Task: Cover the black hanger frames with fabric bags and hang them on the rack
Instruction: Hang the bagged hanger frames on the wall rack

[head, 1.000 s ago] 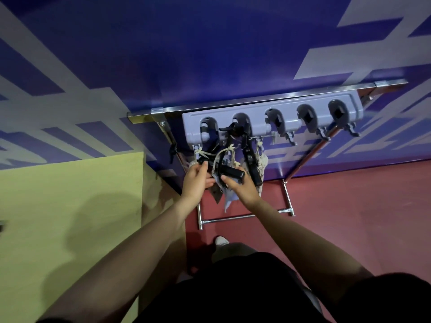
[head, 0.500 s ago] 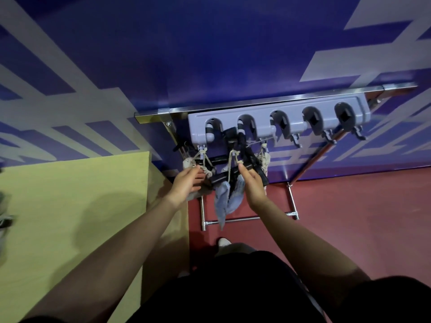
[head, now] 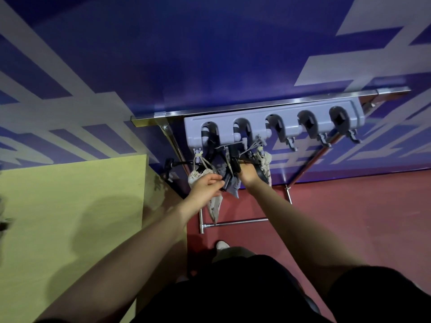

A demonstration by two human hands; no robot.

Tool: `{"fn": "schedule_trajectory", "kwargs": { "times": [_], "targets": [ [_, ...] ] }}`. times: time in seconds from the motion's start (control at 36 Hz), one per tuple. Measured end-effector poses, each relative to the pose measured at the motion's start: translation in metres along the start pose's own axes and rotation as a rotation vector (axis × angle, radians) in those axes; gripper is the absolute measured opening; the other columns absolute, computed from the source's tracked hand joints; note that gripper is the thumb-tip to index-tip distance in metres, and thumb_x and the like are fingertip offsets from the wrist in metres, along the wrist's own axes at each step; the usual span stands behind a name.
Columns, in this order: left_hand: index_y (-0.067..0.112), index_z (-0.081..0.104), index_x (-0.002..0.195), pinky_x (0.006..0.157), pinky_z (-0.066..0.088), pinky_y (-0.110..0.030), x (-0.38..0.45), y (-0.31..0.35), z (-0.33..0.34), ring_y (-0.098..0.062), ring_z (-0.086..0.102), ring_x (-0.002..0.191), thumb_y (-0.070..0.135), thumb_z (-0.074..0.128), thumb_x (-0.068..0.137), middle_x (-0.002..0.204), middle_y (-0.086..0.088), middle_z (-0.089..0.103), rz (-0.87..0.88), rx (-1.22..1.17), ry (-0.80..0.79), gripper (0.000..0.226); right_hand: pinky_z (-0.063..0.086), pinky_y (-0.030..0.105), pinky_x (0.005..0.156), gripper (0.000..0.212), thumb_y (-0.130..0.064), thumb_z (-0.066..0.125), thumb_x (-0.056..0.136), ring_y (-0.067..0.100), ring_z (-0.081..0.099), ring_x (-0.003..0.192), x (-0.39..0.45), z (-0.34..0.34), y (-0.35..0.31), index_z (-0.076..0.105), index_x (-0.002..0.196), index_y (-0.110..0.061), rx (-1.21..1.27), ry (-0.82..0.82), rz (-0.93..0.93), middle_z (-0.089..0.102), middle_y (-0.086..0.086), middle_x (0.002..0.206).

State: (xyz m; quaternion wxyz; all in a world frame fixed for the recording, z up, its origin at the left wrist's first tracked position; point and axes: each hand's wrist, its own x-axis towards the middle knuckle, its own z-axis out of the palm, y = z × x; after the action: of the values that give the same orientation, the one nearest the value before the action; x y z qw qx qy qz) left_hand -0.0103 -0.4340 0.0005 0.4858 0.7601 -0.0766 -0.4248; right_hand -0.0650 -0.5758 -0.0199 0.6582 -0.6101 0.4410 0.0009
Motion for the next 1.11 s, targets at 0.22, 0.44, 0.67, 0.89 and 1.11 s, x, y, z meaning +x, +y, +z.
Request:
{"fn": "schedule_trajectory", "kwargs": {
  "times": [0.22,0.44,0.67,0.89,1.11],
  "targets": [
    [0.003,0.065,0.108,0.079,0.057,-0.028,-0.004,-0.008,-0.002,-0.014,0.062,0.079,0.012,0.064,0.091,0.092,-0.005,0.065,0.107,0.208,0.155,0.019,0.035,0.033,0.088,0.027,-0.016,0.037,0.104,0.024,0.051,0.100,-0.025,0.001,0.015,0.058,0.097,0.000,-0.210,0.064,-0.140,0.060,0.025,0.113],
    [0.012,0.060,0.105,0.088,0.046,-0.043,-0.021,-0.008,-0.027,-0.027,0.049,0.107,0.023,0.062,0.088,0.109,-0.007,0.051,0.454,0.456,0.680,0.021,0.042,0.039,0.103,0.035,-0.027,0.053,0.098,0.028,0.057,0.115,-0.028,0.005,0.026,0.059,0.122,-0.003,-0.188,0.106,-0.133,0.065,0.014,0.120],
    [0.013,0.056,0.109,0.085,0.053,-0.036,0.009,-0.010,-0.045,-0.031,0.066,0.098,0.033,0.064,0.091,0.111,-0.012,0.066,0.078,0.276,0.233,0.028,0.050,0.041,0.092,0.030,-0.032,0.059,0.094,0.031,0.064,0.103,-0.019,0.008,0.024,0.066,0.103,-0.004,-0.143,0.173,-0.093,0.069,0.012,0.101],
    [0.007,0.050,0.083,0.066,0.060,-0.034,0.004,-0.014,-0.017,-0.034,0.068,0.093,0.039,0.070,0.085,0.080,-0.006,0.051,-0.101,-0.114,0.209,0.039,0.054,0.048,0.085,0.018,-0.029,0.056,0.095,0.034,0.067,0.087,-0.022,0.012,0.028,0.060,0.089,-0.012,-0.121,0.207,-0.051,0.067,0.015,0.088],
    [0.009,0.060,0.105,0.083,0.056,-0.037,-0.022,-0.011,-0.020,-0.023,0.063,0.089,0.025,0.052,0.098,0.097,-0.011,0.063,-0.073,-0.190,0.093,0.019,0.046,0.052,0.100,0.030,-0.021,0.048,0.094,0.037,0.060,0.112,-0.035,0.028,0.036,0.062,0.117,-0.009,-0.088,0.257,-0.030,0.065,0.015,0.115]
  ]
}}
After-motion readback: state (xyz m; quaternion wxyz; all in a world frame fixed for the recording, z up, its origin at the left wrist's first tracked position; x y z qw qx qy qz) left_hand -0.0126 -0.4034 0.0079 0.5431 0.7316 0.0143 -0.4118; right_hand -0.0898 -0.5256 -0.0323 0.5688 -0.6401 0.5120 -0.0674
